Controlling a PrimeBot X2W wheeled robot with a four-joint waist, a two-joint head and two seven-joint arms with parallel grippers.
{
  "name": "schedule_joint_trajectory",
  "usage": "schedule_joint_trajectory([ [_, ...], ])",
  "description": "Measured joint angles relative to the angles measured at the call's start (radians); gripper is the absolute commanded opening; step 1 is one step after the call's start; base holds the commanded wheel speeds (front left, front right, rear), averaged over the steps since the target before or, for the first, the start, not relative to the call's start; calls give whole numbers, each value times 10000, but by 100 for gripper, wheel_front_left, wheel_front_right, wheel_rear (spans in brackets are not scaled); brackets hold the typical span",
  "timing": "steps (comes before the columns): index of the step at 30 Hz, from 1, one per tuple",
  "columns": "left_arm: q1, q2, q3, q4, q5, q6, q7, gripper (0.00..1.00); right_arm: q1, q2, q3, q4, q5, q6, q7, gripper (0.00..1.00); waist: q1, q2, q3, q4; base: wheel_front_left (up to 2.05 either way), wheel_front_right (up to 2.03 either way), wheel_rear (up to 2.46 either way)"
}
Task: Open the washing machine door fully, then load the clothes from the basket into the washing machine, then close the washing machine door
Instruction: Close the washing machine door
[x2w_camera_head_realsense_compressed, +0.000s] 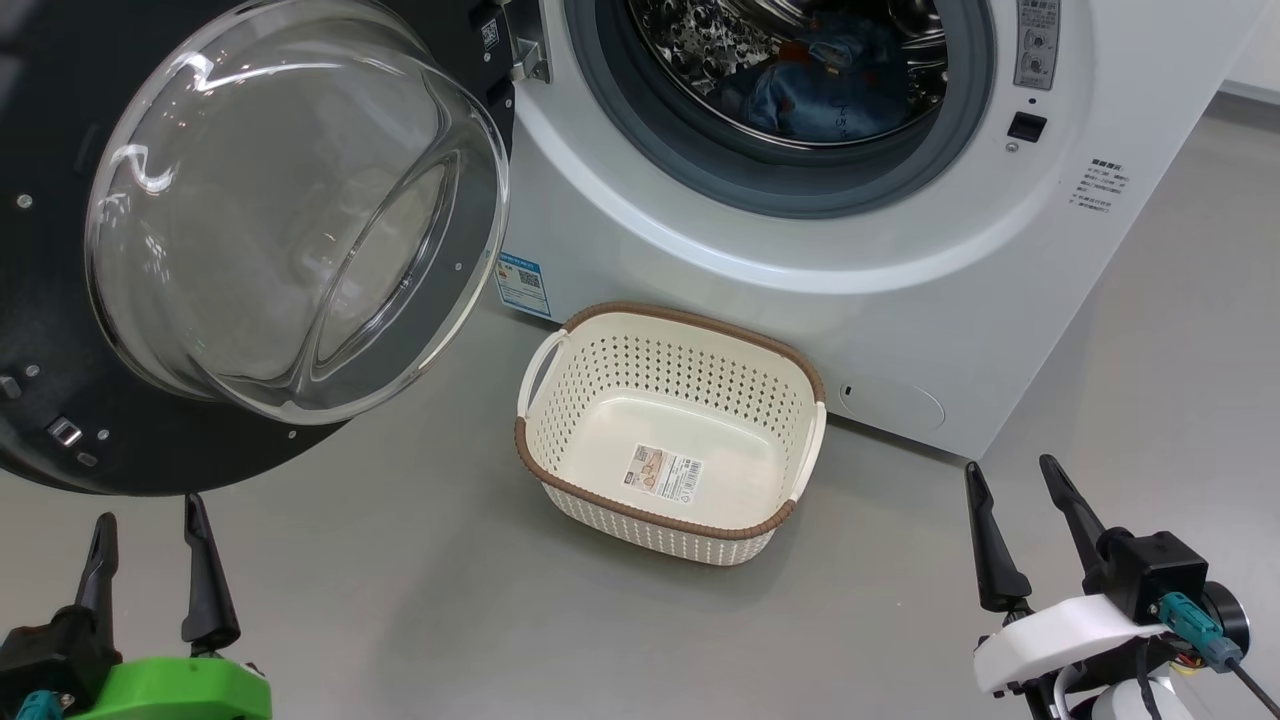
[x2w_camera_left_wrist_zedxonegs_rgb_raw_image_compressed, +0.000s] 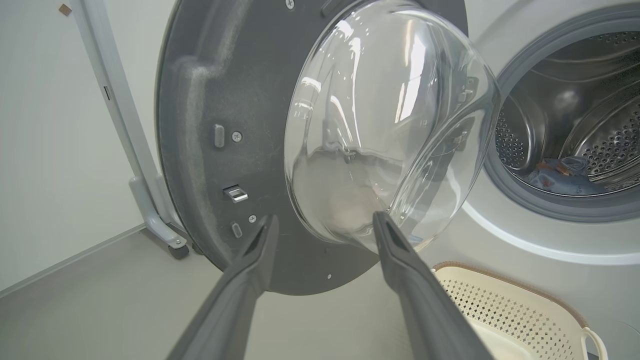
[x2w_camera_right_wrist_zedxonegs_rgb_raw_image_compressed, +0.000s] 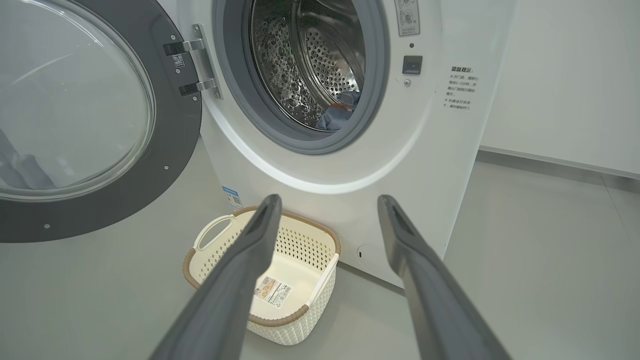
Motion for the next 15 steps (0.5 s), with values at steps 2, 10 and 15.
schedule_joint_trajectory([
  [2,0,0,-2,-6,-13,0,0,100,-31,0,0,13,0,0,0,100,0,0,14,-11,0,0,0],
  [10,-1,-4,2,29,-583,6,0,0,-89,0,0,31,0,0,0,100,0,0,62,-44,0,0,0],
  [15,-1,-6,12,38,-598,6,0,0,-89,0,-4,33,0,0,0,100,0,0,78,-60,0,0,0],
])
